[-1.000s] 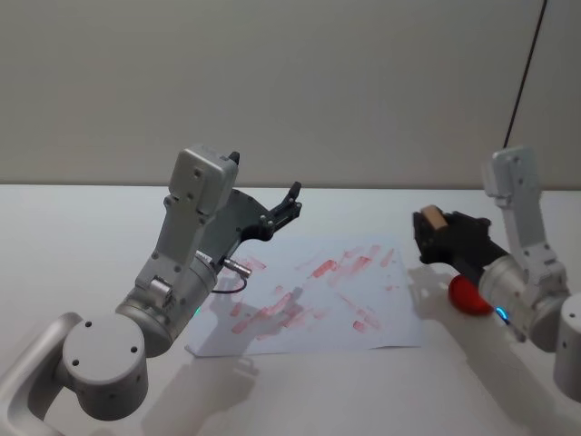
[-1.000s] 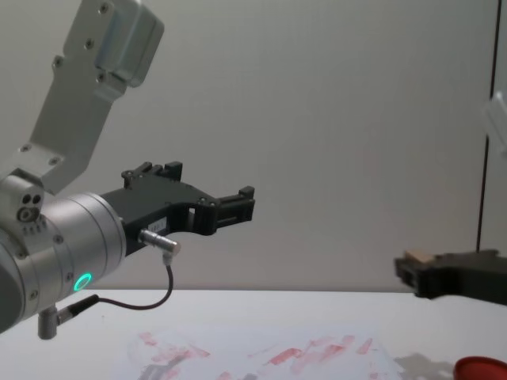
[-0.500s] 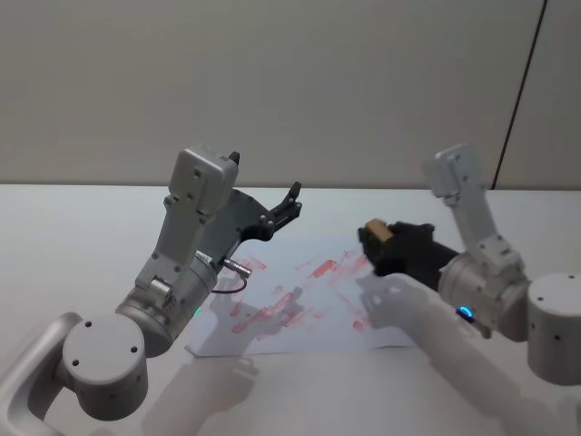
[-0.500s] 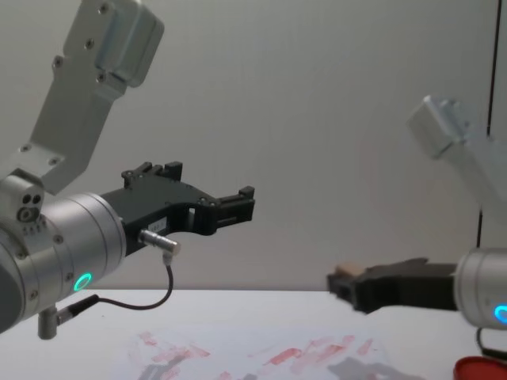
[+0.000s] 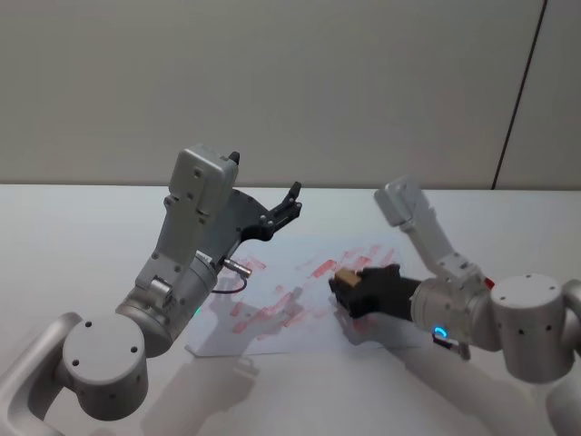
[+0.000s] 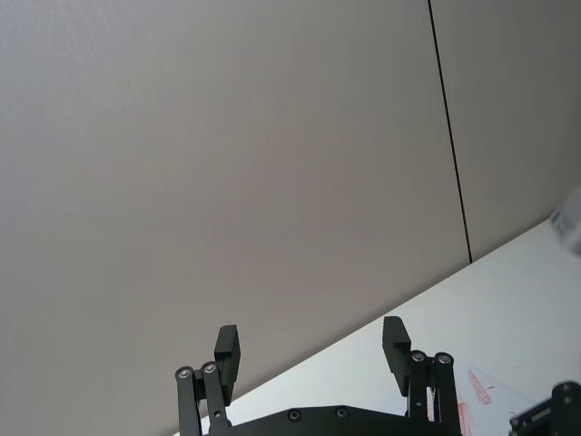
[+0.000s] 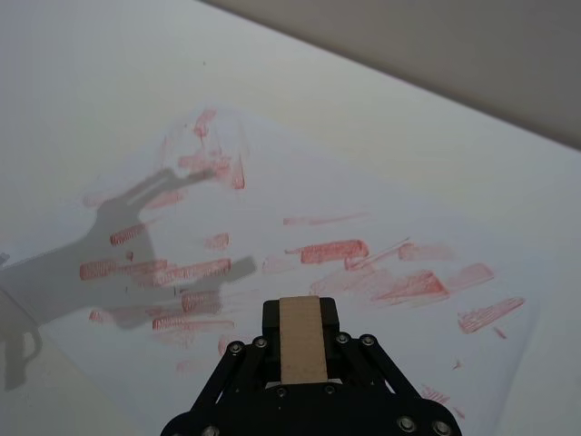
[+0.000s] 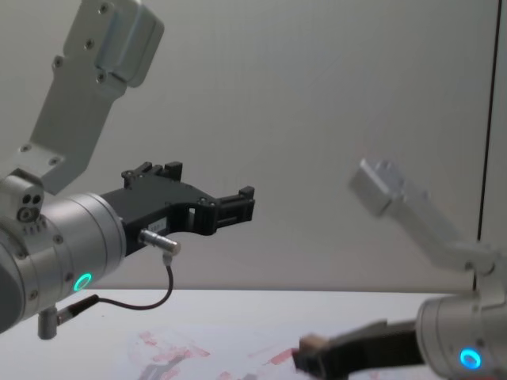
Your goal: Use the one hand to pick up the stamp and affix it onto the A4 paper.
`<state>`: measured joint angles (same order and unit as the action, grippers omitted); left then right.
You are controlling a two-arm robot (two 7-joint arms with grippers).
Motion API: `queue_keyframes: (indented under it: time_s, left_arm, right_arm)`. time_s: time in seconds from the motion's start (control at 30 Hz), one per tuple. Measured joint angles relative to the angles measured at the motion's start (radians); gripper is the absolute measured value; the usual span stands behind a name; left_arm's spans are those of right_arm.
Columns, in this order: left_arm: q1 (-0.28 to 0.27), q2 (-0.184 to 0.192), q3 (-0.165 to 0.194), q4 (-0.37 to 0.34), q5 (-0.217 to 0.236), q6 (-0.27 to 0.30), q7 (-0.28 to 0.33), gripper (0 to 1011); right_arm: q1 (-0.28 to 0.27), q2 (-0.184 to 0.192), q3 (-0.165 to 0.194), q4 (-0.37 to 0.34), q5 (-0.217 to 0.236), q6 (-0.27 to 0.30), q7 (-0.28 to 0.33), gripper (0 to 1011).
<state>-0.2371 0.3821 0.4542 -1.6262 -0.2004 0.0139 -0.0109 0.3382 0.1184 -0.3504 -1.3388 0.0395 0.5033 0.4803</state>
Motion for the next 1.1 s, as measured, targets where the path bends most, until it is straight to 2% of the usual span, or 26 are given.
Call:
queue_keyframes:
  time_s: [0.3,0.67,0.87,1.1]
  left_arm:
    - [0.000,0.000,0.000,0.000,0.000,0.000,0.000,1003]
    - [0.000,0.000,0.000,0.000,0.000,0.000,0.000,1003]
    - [0.000,0.000,0.000,0.000,0.000,0.000,0.000,1002]
    - [0.000,0.000,0.000,0.000,0.000,0.000,0.000,1002]
  right_arm:
    - [0.019,-0.011,-0.016,0.059,-0.033,0.044,0.027,219]
    - [0.023,-0.015,-0.024,0.091,-0.043,0.046,0.027,219]
    - [0.022,-0.015,-0.023,0.087,-0.021,0.020,0.020,219]
    - [0.016,-0.005,-0.007,0.037,0.029,-0.011,-0.001,219]
